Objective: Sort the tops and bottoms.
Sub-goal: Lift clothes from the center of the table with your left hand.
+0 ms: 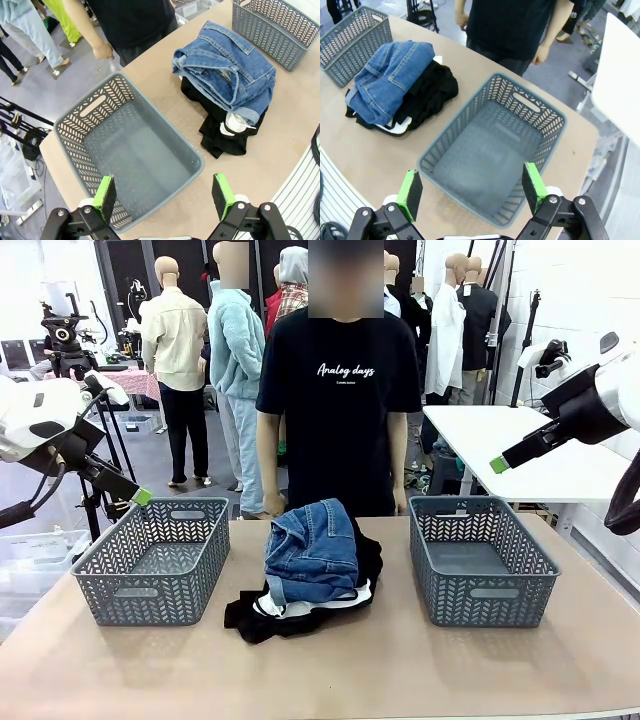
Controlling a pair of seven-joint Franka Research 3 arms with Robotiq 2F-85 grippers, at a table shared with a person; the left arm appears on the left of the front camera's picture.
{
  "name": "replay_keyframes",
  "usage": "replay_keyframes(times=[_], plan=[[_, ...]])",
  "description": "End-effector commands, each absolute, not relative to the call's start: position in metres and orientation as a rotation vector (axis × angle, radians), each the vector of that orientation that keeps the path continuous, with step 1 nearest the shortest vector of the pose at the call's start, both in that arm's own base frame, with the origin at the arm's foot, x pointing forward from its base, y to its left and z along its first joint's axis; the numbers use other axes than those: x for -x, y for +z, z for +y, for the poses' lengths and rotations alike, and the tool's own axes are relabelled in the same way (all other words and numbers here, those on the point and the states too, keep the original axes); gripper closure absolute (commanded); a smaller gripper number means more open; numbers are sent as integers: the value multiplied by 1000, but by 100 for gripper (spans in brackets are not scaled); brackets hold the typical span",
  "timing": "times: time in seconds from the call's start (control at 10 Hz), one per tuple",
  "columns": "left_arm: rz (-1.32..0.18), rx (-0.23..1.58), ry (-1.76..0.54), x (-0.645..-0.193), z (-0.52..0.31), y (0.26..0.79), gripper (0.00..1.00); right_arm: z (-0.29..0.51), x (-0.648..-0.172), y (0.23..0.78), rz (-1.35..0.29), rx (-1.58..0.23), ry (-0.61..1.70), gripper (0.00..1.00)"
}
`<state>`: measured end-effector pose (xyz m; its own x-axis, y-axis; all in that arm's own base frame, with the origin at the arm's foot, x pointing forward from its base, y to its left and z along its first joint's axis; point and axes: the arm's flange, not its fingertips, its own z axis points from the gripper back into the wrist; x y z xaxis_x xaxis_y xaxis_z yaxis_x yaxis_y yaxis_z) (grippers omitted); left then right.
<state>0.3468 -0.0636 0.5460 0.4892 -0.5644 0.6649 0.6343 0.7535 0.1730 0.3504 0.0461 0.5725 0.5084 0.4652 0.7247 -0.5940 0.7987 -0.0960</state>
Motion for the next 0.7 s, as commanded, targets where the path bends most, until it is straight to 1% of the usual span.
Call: replay_keyframes(times=[0.0, 0.6], plan=[[-768, 100, -730, -346, -63, 546, 0, 48, -350, 569, -817, -180, 641, 0], [-768, 100, -730, -346, -63, 546, 0, 48, -350, 569, -817, -180, 641, 0]])
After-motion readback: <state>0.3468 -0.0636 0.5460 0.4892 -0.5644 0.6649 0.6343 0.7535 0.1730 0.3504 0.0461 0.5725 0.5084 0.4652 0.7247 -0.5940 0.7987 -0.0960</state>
